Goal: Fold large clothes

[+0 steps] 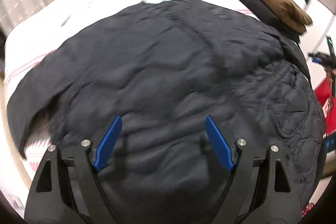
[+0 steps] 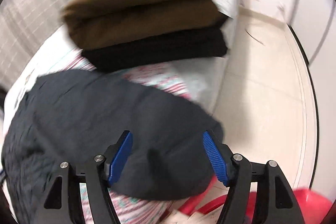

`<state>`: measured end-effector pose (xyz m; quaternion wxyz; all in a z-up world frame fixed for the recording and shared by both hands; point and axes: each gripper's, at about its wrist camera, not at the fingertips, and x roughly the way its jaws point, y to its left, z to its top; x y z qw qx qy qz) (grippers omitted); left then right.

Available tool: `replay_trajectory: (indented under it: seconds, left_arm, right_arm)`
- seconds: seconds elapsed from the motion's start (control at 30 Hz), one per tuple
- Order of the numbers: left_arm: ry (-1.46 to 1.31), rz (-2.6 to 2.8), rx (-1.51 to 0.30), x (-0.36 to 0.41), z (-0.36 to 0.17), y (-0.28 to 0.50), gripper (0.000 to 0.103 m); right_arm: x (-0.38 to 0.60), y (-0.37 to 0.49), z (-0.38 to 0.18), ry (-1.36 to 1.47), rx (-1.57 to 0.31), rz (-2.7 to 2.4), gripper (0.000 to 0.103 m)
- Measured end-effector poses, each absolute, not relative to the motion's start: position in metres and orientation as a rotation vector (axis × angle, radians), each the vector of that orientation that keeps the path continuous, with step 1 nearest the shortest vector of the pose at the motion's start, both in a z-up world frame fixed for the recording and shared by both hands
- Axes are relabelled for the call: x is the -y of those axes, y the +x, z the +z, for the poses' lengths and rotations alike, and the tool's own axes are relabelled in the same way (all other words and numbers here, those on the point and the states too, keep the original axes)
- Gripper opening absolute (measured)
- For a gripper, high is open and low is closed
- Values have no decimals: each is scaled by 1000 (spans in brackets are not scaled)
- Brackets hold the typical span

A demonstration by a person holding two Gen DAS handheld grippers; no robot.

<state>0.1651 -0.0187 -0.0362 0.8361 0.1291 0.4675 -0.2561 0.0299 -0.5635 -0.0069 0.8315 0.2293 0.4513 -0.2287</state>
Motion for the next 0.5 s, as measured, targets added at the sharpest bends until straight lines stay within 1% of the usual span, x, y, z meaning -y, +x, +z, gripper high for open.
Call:
replay_trajectory:
  seconds: [0.13, 0.2, 0.3, 0.33, 0.37, 0.4, 0.43, 0.5]
  left_arm:
    - [322, -626, -970, 69, -30, 161, 82]
    - [344, -660, -948, 90, -29, 158, 82]
    - [345, -705, -925, 119, -29, 157, 82]
    - [336, -718, -919, 129, -29, 159, 82]
    - [322, -730, -912, 138, -29, 162, 82]
    - [311, -735, -906, 146, -30, 164, 82]
    - [296, -740, -899, 154, -30, 167, 82]
    - [265, -754, -888, 168, -30, 174, 79]
  right_arm:
    - [598, 46, -24, 553, -948, -438, 71]
    - [599, 55, -28, 535, -937, -392, 71]
    - [584, 72, -32, 433, -946, -315, 70]
    - [569, 75, -34, 364, -966, -307, 59]
    - [562, 78, -36, 314, -985, -302, 36]
    - [553, 81, -35, 256, -1001, -290, 26]
    - [546, 82, -31, 220, -1001, -274, 9]
    - [527, 81, -14, 120, -989, -286, 7]
